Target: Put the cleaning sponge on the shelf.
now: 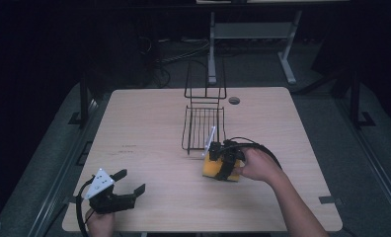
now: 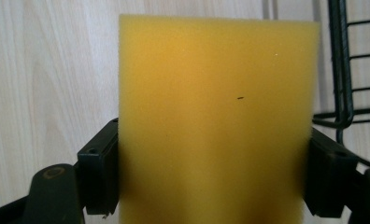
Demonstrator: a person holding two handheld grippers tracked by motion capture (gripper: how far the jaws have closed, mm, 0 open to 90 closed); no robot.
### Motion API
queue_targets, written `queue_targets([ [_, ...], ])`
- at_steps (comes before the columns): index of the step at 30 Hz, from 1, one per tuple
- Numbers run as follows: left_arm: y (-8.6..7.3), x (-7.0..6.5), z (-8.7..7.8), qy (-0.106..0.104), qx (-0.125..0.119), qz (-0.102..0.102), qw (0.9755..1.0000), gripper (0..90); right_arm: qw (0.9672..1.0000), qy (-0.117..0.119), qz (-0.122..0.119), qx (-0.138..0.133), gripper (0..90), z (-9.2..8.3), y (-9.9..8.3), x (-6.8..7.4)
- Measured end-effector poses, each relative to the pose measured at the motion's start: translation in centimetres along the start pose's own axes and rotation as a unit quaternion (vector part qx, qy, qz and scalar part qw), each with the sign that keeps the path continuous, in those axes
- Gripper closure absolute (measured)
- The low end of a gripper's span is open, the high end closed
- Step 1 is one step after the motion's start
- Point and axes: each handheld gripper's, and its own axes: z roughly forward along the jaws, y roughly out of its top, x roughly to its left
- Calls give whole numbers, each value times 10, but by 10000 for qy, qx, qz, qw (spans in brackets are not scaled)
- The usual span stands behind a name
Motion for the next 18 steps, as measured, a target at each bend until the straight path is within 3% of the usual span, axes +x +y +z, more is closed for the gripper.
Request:
queue_targets([
  [18, 0, 1, 0, -1, 4, -15, 10000, 130, 10000, -6, 18, 44, 218, -3, 17, -19],
])
